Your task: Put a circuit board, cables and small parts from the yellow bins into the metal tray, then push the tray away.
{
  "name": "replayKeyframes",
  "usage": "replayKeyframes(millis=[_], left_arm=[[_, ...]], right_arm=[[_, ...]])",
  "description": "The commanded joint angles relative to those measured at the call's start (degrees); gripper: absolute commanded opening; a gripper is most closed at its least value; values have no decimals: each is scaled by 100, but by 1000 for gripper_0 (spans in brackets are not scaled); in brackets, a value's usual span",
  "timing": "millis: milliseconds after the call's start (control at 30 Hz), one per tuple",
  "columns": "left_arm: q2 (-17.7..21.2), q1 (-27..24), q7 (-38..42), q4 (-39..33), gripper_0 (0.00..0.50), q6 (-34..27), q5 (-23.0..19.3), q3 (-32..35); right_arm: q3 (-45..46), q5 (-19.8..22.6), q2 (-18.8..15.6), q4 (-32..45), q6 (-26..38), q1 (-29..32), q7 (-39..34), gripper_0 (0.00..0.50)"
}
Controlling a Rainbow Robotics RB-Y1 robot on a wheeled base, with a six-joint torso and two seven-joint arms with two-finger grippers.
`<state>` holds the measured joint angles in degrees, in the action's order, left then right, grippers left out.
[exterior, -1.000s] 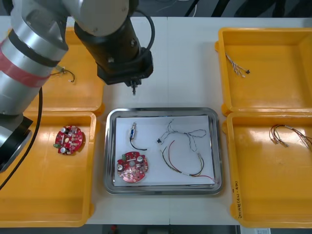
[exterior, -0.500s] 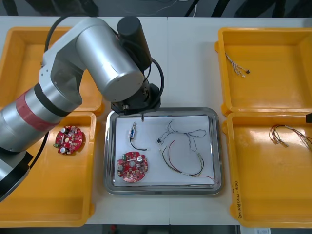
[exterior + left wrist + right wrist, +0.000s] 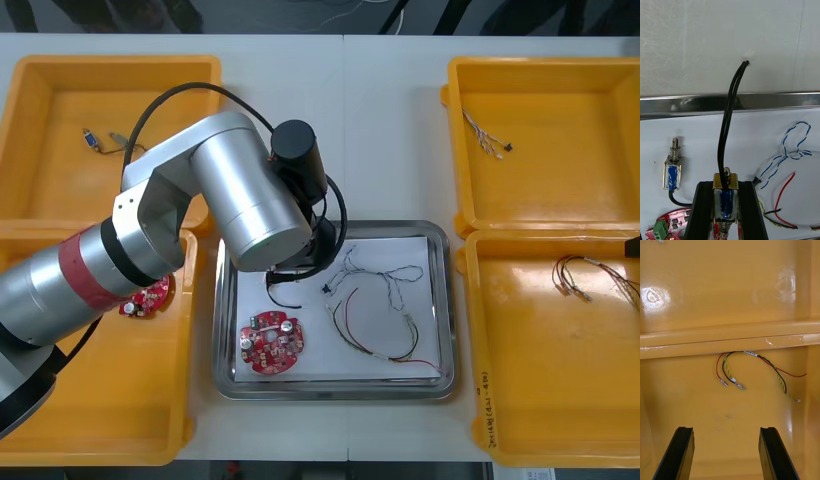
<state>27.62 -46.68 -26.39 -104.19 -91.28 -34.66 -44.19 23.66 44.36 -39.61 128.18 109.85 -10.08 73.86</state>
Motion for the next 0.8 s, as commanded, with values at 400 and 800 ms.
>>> replayKeyframes(millis=[400,800], left_arm=[[271,203,275,-189,0,339,337,-520],[288,212,301,-189,350,375,328,-520]], right_arm=[[-107,-15,24,216,15,85,-232,500],[-107,-15,24,216,15,85,-249,500]])
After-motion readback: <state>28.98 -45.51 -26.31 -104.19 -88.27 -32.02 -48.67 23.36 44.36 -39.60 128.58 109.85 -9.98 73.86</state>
